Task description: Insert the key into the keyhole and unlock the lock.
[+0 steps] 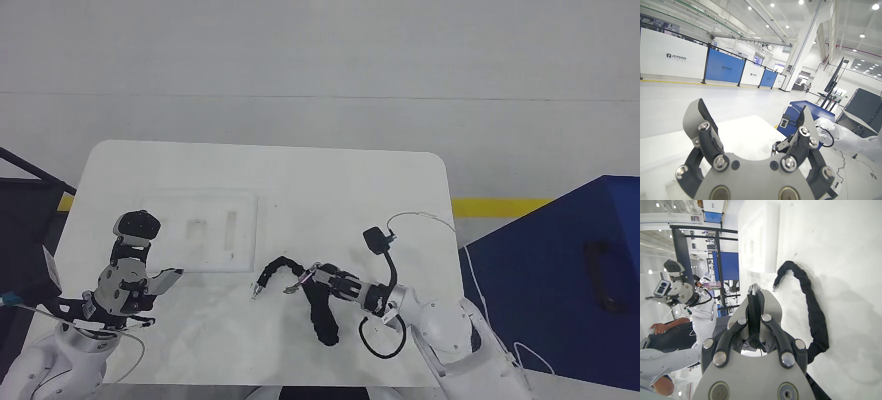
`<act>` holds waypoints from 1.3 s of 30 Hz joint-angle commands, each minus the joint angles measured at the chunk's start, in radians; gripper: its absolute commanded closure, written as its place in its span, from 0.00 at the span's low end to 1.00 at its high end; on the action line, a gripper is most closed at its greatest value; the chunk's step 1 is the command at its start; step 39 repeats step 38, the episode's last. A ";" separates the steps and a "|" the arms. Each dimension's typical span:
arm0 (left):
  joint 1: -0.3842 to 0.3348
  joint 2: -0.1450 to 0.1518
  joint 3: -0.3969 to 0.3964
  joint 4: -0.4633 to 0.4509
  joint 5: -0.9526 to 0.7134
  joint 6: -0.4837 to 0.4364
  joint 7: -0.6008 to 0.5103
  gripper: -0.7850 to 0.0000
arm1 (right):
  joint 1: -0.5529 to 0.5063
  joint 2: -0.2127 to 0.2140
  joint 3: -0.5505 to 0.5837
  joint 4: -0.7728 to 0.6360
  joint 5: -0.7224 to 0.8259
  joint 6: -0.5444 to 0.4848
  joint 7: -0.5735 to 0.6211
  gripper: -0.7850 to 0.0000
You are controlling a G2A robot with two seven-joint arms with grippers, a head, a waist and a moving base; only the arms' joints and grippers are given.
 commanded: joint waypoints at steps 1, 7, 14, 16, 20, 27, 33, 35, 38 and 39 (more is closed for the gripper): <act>0.000 0.000 0.000 0.000 0.000 0.000 0.000 0.00 | 0.029 -0.003 -0.018 0.054 0.003 0.027 0.005 0.64; 0.000 0.000 0.000 0.000 0.000 0.000 0.000 0.00 | 0.069 -0.001 -0.037 0.091 -0.090 0.064 -0.034 0.00; 0.000 0.000 0.000 0.000 0.000 0.000 0.000 0.00 | -0.028 0.030 -0.010 -0.158 -0.521 0.155 -0.182 0.00; 0.000 0.000 0.000 0.000 0.000 0.000 0.000 0.00 | -0.085 0.039 0.012 -0.264 -0.610 0.152 -0.232 0.00; 0.000 0.000 0.000 0.000 0.000 0.000 0.000 0.00 | -0.225 0.058 0.072 -0.462 -0.803 0.106 -0.357 0.00; 0.000 0.000 0.000 0.000 0.000 0.000 0.000 0.00 | -0.332 0.068 0.130 -0.504 -0.873 0.001 -0.554 0.00; 0.000 0.000 0.000 0.000 0.000 0.000 0.000 0.00 | -0.328 0.068 0.129 -0.503 -0.870 0.009 -0.537 0.00; 0.000 0.000 0.000 0.000 0.000 0.000 0.000 0.00 | -0.328 0.068 0.129 -0.503 -0.870 0.009 -0.537 0.00; 0.000 0.000 0.000 0.000 0.000 0.000 0.000 0.00 | -0.328 0.068 0.129 -0.503 -0.870 0.009 -0.537 0.00; 0.000 0.000 0.000 0.000 0.000 0.000 0.000 0.00 | -0.328 0.068 0.129 -0.503 -0.870 0.009 -0.537 0.00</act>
